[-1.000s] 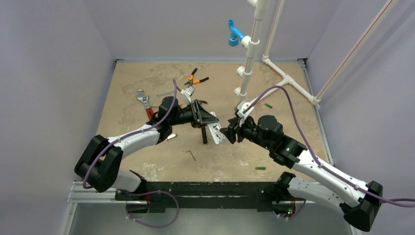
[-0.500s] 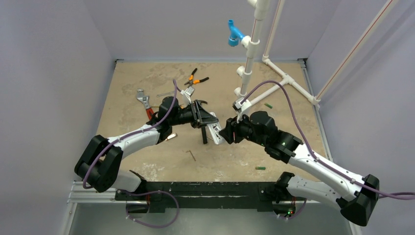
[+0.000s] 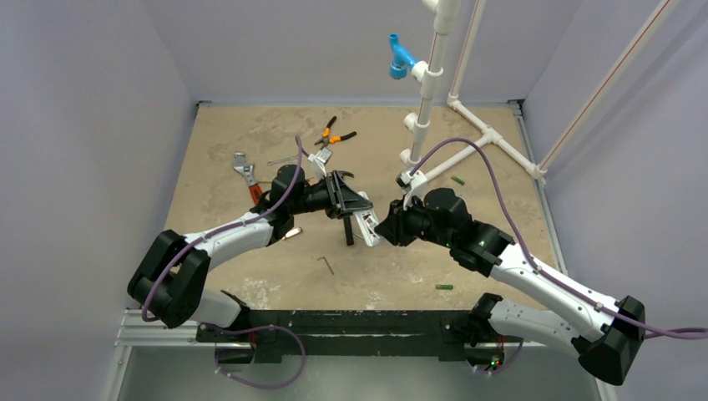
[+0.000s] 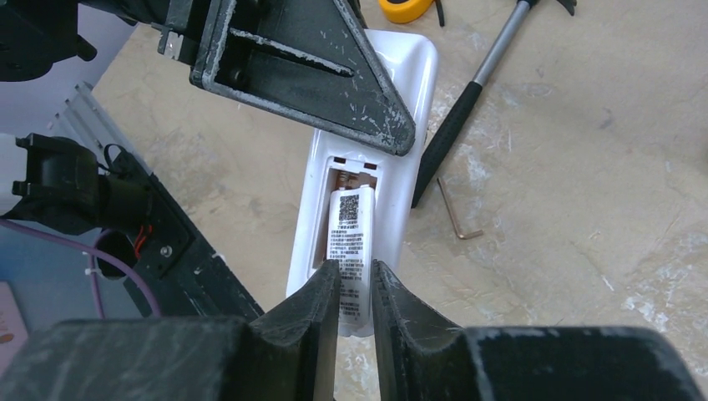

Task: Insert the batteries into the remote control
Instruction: Remove the battery cover from the remote control.

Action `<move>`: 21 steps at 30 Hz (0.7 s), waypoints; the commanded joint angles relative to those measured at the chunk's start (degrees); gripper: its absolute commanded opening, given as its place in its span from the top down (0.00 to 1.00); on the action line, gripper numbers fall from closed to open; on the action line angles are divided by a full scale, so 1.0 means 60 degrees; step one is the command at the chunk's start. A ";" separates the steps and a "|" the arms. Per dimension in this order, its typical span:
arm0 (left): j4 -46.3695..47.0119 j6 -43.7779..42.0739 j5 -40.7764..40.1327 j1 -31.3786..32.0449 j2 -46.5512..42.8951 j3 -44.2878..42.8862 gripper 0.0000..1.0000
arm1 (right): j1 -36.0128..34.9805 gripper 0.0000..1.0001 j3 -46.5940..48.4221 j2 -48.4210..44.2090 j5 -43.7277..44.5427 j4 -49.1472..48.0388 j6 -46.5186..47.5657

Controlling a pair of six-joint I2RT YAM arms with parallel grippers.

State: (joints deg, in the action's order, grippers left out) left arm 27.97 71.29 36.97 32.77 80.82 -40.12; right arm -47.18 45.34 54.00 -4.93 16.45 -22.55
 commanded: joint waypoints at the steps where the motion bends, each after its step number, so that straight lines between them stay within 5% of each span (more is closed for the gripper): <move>1: 0.0483 -0.0082 0.0034 0.0037 0.0032 -0.0418 1.00 | 0.0063 0.85 0.0412 -0.0056 -0.0292 0.0092 -0.0075; 8: 0.0541 -0.0061 -0.0006 0.0042 0.0093 -0.0391 1.00 | 0.0069 1.00 0.0399 -0.0173 -0.0238 0.0099 0.0000; 21: 0.0395 -0.0228 -0.0133 -0.0375 -0.0045 0.0142 1.00 | 0.0212 1.00 0.0475 -0.0443 0.0066 -0.0319 -0.0270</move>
State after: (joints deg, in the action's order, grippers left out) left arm 28.23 70.89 36.67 31.97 81.78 -40.07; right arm -46.54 45.43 52.97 -5.58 16.53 -23.00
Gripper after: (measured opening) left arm 0.256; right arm 0.008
